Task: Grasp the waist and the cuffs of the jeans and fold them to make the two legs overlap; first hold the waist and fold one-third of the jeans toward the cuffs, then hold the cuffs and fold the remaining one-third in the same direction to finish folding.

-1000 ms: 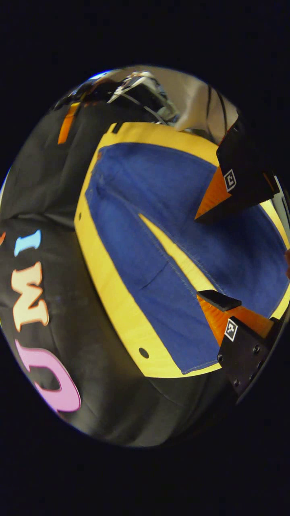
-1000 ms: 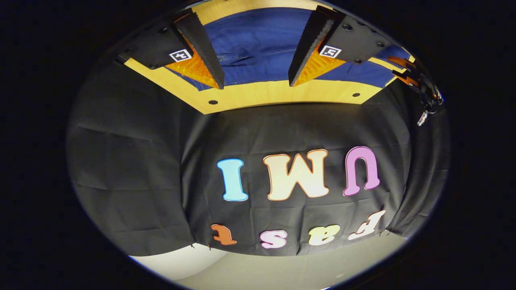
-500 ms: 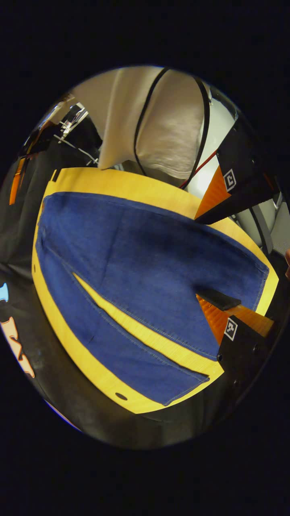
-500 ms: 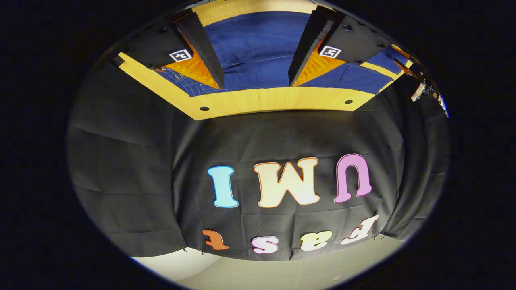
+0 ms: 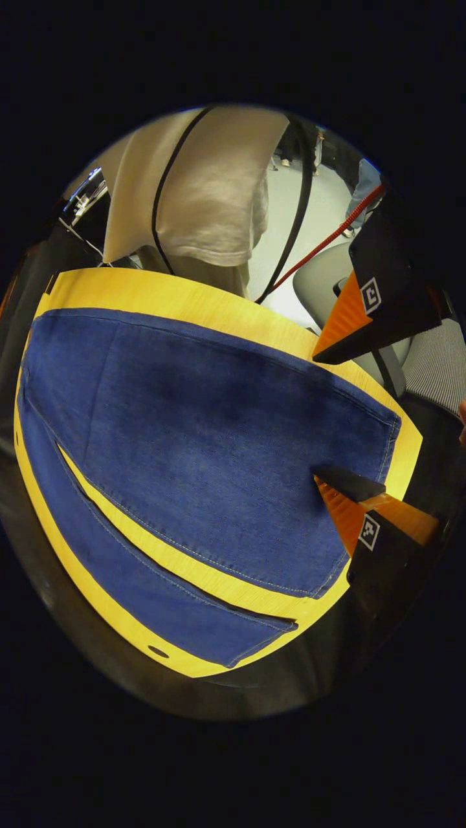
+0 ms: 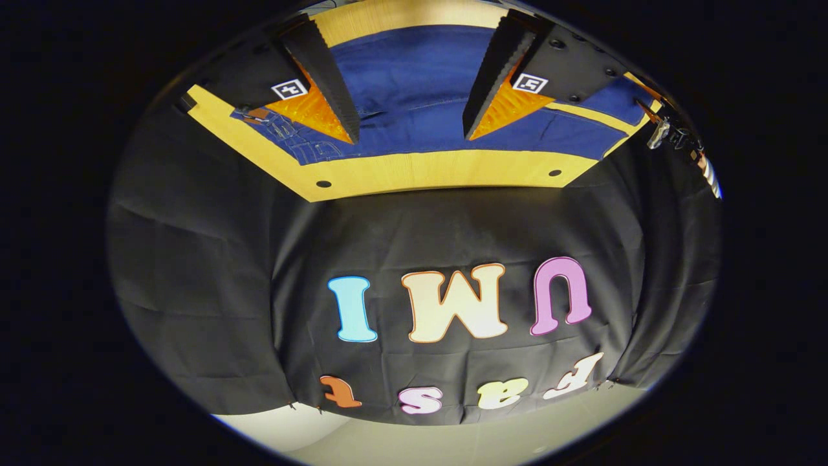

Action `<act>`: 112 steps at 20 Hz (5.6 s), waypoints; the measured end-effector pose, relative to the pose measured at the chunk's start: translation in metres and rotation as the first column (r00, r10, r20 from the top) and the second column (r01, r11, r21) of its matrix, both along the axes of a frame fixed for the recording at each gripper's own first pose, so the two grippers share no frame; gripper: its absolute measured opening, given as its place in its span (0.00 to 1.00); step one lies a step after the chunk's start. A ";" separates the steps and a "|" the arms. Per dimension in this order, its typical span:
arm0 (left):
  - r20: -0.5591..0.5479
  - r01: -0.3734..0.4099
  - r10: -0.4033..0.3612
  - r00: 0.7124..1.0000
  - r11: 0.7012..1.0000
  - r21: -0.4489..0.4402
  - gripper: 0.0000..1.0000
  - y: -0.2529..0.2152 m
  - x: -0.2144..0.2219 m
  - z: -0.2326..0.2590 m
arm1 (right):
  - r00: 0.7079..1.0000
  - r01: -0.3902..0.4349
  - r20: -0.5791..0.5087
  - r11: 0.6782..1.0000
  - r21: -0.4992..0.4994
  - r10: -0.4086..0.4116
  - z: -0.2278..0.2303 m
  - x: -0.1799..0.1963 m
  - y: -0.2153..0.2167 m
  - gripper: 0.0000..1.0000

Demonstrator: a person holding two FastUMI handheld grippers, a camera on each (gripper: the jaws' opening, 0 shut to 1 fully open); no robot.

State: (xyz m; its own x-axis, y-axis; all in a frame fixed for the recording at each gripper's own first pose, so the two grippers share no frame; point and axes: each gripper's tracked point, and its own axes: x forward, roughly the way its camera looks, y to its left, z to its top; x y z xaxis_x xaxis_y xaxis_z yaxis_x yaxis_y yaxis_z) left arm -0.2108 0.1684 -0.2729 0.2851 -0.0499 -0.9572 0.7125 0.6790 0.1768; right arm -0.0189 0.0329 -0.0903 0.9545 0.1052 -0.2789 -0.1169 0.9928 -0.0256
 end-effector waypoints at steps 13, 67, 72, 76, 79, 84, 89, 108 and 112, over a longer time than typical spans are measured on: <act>-0.057 0.072 -0.067 0.996 0.994 0.083 0.96 0.003 0.006 -0.010 | 0.999 0.027 -0.028 1.000 0.012 -0.027 -0.012 0.001 -0.008 0.98; -0.162 -0.199 0.227 0.960 0.965 0.173 0.00 -0.001 0.022 0.005 | 0.223 -0.955 -0.960 0.235 -0.180 0.168 -0.226 0.032 -0.205 1.00; -0.166 -0.205 0.235 0.958 0.962 0.178 0.00 -0.001 0.021 0.005 | 0.181 -0.966 -0.973 0.213 -0.149 0.142 -0.239 0.029 -0.208 0.99; -0.160 -0.218 0.246 0.956 0.961 0.169 0.00 -0.001 0.021 0.005 | 0.183 -0.963 -0.974 0.225 -0.150 0.133 -0.235 0.029 -0.208 0.99; -0.153 -0.234 0.258 0.954 0.959 0.161 0.00 -0.002 0.021 0.005 | 0.199 -0.951 -0.972 0.264 -0.161 0.126 -0.234 0.039 -0.208 0.80; -0.151 -0.252 0.276 0.949 0.954 0.161 0.00 -0.002 0.020 0.003 | 0.267 -0.929 -0.954 0.299 -0.218 0.134 -0.235 0.061 -0.204 0.25; -0.211 -0.218 0.259 0.942 0.955 0.199 0.00 -0.004 0.017 0.010 | 0.289 -0.905 -0.949 0.358 -0.228 0.128 -0.227 0.059 -0.203 0.03; -0.054 -0.270 0.301 0.952 0.910 0.314 0.00 0.061 0.150 0.170 | 0.735 -0.500 -0.657 0.788 -0.359 0.167 -0.082 0.230 -0.111 0.00; -0.015 -0.316 0.336 0.942 0.899 0.304 0.00 0.080 0.205 0.167 | 0.756 -0.432 -0.638 0.843 -0.322 0.144 -0.105 0.279 -0.104 0.03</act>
State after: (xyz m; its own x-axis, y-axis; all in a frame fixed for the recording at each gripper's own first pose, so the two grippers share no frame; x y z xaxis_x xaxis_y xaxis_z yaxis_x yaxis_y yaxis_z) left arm -0.0057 0.2488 -0.1054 0.1736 0.3206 -0.9312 0.4769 0.7999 0.3643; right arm 0.2596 -0.0707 -0.1958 0.5397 0.0815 -0.8379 -0.5299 0.8063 -0.2629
